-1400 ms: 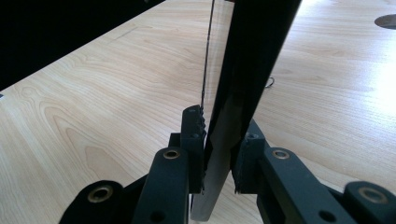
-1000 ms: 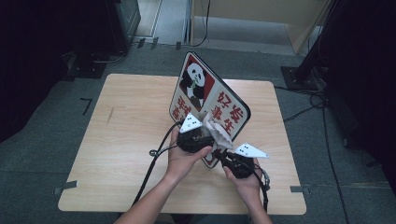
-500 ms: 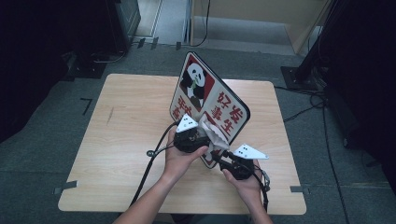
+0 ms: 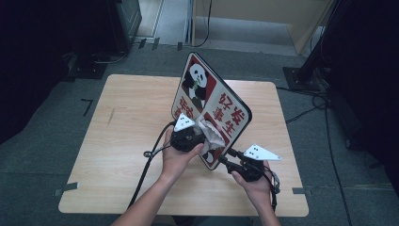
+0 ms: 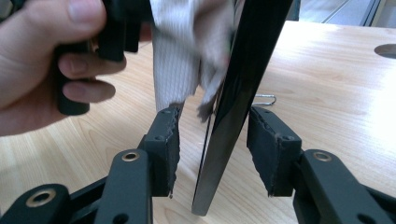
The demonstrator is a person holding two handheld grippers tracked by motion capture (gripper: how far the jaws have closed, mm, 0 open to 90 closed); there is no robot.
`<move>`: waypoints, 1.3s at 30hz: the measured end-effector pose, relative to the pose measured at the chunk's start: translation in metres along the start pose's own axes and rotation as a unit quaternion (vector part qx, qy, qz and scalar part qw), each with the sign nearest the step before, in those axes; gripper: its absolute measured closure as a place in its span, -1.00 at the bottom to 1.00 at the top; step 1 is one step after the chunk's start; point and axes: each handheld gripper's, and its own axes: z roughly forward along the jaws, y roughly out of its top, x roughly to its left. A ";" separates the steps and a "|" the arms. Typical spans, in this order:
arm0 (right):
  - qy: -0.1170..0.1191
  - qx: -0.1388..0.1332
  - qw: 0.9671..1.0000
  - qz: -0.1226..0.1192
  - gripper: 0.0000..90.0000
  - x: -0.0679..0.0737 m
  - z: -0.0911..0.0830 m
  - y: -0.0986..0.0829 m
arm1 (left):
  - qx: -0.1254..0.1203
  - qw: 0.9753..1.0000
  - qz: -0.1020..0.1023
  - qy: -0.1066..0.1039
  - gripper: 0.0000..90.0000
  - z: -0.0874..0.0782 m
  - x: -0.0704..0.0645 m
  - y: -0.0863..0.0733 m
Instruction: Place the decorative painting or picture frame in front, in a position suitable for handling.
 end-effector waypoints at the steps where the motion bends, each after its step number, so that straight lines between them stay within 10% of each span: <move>1: 0.001 -0.003 1.000 0.000 0.21 0.000 -0.001 0.001 | 0.001 1.000 0.000 0.001 0.48 0.000 0.001 -0.001; 17: -0.007 -0.040 0.999 0.009 0.34 -0.002 -0.019 0.021 | 0.029 0.999 -0.005 0.019 0.56 0.008 0.015 -0.021; 39: -0.001 -0.079 0.993 0.084 0.65 -0.007 -0.028 0.049 | 0.033 0.999 0.009 0.025 0.57 0.008 0.014 -0.028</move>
